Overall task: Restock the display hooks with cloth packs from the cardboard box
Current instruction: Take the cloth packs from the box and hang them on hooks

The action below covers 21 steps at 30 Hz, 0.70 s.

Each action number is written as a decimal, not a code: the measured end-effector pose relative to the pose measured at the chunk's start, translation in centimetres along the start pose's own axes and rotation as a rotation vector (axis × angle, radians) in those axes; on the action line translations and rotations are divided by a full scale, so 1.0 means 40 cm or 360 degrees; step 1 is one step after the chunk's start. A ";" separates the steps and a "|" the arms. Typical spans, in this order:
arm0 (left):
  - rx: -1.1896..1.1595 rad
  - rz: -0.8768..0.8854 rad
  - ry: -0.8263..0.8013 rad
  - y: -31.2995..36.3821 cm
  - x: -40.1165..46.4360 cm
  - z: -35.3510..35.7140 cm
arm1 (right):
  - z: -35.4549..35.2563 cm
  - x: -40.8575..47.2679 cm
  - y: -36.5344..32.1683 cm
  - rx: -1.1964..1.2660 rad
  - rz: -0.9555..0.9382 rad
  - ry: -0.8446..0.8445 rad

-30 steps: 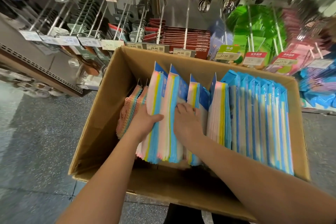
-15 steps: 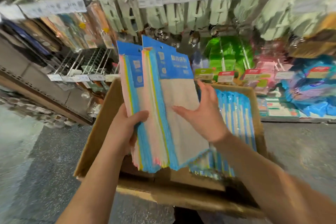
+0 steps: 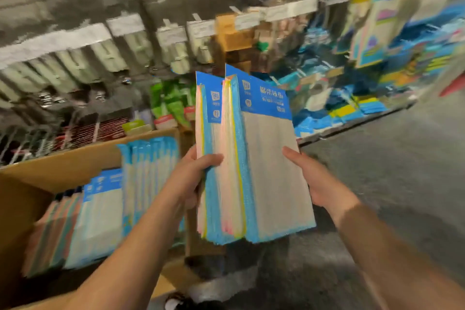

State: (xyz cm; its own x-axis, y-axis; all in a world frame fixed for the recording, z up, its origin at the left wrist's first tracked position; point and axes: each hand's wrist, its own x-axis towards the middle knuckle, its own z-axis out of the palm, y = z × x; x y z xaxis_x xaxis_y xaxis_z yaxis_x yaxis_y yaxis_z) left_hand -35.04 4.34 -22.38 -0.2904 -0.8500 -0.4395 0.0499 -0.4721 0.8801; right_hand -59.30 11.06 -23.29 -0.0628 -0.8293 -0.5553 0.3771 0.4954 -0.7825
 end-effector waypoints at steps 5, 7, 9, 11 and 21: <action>0.0136 -0.0064 -0.0351 -0.038 0.037 0.435 | -0.396 -0.151 -0.047 0.0267 0.0076 0.0254; 0.0188 -0.0075 -0.0459 -0.037 0.053 0.574 | -0.532 -0.207 -0.065 0.0327 0.0025 0.0383; 0.0226 -0.0084 -0.0557 -0.031 0.078 0.688 | -0.656 -0.258 -0.076 0.0413 -0.0044 0.0487; 0.0221 -0.0129 -0.0646 -0.019 0.117 0.779 | -0.771 -0.299 -0.090 0.0468 -0.0123 0.0582; -0.0046 -0.0268 -0.1010 0.071 0.381 1.164 | -1.249 -0.362 -0.285 0.0556 -0.0524 0.1117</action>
State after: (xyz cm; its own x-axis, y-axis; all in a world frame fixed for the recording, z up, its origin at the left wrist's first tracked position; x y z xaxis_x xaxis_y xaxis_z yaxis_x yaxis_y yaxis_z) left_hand -83.81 0.91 -18.24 -0.8035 -0.4651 -0.3716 -0.0226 -0.6000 0.7997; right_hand -108.86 30.33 -20.39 -0.7345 -0.5072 -0.4508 0.4956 0.0528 -0.8669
